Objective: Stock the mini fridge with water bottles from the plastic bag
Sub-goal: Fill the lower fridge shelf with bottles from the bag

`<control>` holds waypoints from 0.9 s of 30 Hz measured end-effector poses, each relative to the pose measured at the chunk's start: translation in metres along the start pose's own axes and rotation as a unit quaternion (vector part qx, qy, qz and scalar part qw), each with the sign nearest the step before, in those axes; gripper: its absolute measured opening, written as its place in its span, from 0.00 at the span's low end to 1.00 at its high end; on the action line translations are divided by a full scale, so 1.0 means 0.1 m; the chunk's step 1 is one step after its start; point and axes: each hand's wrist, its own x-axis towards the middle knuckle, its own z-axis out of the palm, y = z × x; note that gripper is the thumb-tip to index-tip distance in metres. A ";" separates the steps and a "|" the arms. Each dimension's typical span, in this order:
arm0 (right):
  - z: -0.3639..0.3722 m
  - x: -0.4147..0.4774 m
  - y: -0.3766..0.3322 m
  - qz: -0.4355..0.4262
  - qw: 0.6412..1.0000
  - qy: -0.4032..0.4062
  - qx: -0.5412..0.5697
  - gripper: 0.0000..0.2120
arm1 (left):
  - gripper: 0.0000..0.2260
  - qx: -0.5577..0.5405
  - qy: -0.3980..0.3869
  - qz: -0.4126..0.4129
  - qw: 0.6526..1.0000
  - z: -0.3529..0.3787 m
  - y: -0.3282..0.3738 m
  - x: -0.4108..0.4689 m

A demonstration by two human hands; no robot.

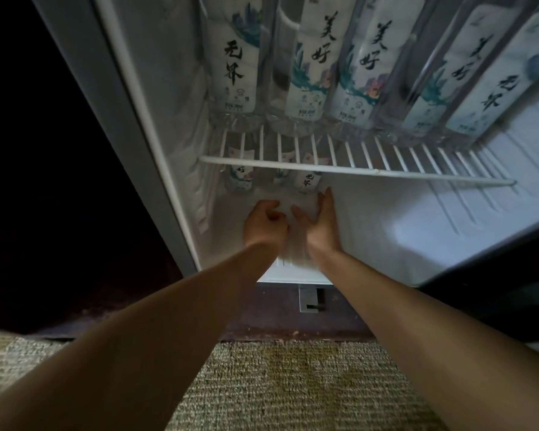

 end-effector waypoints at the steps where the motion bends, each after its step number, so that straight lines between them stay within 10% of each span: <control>1: -0.02 -0.02 0.03 0.002 1.000 -0.008 0.001 0.36 | 0.13 0.016 0.000 0.004 1.000 0.00 -0.02 -0.03; 4: -0.06 -0.13 0.10 0.015 0.999 -0.001 -0.051 0.22 | 0.13 0.034 -0.016 0.008 0.999 -0.02 -0.04 -0.15; 17: -0.59 -1.06 -0.02 0.007 0.965 -0.168 -0.200 0.20 | 0.10 0.181 -0.081 -0.013 0.980 -0.51 -0.06 -0.92; 27: -1.01 -1.85 -1.41 0.108 0.973 -0.188 -0.082 0.14 | 0.05 -0.019 -0.005 -0.015 1.000 -1.11 0.82 -1.96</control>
